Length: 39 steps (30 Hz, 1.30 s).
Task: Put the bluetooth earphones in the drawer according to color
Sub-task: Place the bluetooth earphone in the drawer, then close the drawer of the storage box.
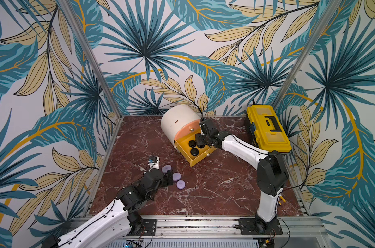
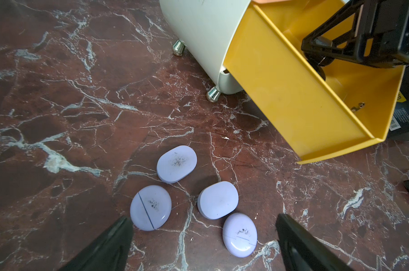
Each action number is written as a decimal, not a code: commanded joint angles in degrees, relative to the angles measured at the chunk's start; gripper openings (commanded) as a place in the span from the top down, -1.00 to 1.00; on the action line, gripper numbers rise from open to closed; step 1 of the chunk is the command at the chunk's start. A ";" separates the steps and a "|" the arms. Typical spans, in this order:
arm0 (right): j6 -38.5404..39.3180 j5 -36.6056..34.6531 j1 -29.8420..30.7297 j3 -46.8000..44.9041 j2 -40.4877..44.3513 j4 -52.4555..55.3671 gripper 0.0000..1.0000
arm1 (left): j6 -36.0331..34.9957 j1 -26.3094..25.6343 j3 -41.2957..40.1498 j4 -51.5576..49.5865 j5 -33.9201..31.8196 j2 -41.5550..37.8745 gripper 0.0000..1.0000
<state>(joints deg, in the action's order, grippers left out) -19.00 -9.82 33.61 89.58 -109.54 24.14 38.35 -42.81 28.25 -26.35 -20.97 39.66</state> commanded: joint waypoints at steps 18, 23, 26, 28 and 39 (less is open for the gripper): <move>1.91 2.84 -0.16 -5.14 15.74 5.01 -0.46 | -5.61 1.38 11.38 -4.53 -1.81 1.67 -1.00; 1.96 6.38 -0.18 -10.95 23.21 5.73 -0.47 | -9.95 7.66 19.18 -6.22 3.95 6.93 -1.00; 1.22 8.93 -0.13 -14.95 27.26 5.65 -0.47 | -12.87 12.14 25.76 -7.57 9.04 12.77 -1.00; 0.73 10.10 -0.15 -17.55 29.54 5.65 -0.46 | -14.41 15.21 30.50 -8.56 12.65 17.15 -1.00; 0.02 14.14 -0.69 -33.19 39.64 2.66 -0.24 | -21.47 23.40 58.43 -11.97 21.04 43.67 -1.00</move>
<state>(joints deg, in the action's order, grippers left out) -18.90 2.46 33.30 59.18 -71.13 28.42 19.97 -20.78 80.60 -36.42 -2.26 79.24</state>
